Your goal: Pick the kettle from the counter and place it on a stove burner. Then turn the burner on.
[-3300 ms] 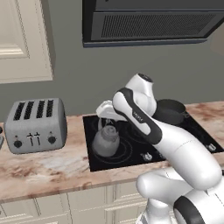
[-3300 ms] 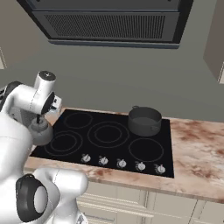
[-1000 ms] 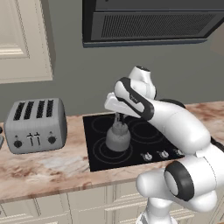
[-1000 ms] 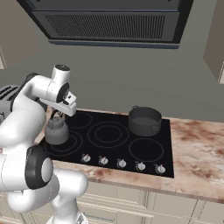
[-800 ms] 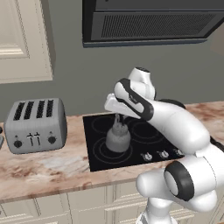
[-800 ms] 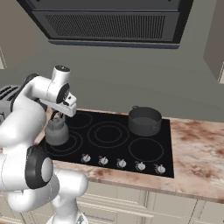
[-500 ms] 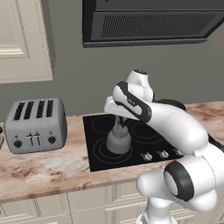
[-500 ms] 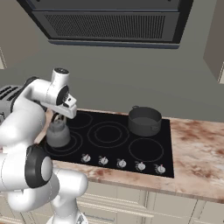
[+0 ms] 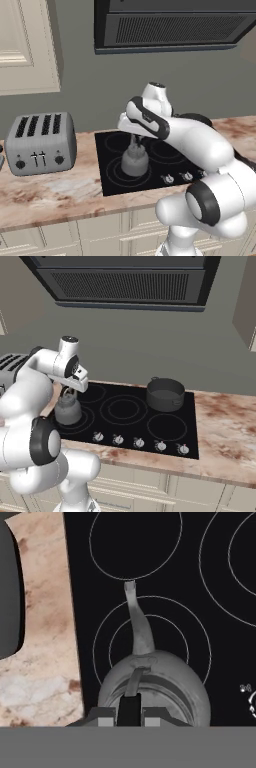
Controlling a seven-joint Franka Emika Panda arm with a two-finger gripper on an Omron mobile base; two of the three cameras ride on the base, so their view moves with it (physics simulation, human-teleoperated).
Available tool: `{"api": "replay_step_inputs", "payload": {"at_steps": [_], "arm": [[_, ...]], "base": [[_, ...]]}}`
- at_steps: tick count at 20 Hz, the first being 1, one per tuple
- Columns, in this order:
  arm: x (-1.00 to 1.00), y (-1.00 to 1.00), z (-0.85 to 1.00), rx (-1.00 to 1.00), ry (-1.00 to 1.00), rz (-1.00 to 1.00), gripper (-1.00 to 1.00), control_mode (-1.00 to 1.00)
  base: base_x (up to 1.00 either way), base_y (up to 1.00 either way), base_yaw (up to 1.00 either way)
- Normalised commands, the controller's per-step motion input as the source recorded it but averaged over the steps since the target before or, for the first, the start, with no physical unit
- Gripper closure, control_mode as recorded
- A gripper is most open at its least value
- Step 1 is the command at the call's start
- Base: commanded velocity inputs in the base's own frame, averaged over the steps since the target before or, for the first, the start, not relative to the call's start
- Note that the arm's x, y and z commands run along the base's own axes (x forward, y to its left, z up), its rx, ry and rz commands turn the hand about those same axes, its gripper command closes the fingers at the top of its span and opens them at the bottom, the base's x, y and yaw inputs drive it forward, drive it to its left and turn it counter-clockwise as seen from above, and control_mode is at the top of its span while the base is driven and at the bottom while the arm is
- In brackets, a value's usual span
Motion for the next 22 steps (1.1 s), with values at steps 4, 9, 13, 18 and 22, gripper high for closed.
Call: {"api": "replay_step_inputs", "payload": {"at_steps": [4,9,13,18,22], "arm": [[0.03,0.07,-0.09,0.0,0.0,0.0,1.0,-1.0],[0.08,0.09,-0.12,-0.01,0.0,0.0,1.0,-1.0],[0.11,0.05,-0.12,-0.01,0.0,0.0,1.0,-1.0],[0.1,0.0,-0.15,-0.02,0.0,0.0,1.0,-1.0],[0.13,0.0,-0.11,0.0,0.0,0.0,1.0,-1.0]], "base": [[0.0,0.0,0.0],[0.0,0.0,0.0],[0.0,0.0,0.0],[0.0,0.0,0.0],[0.0,0.0,0.0]]}}
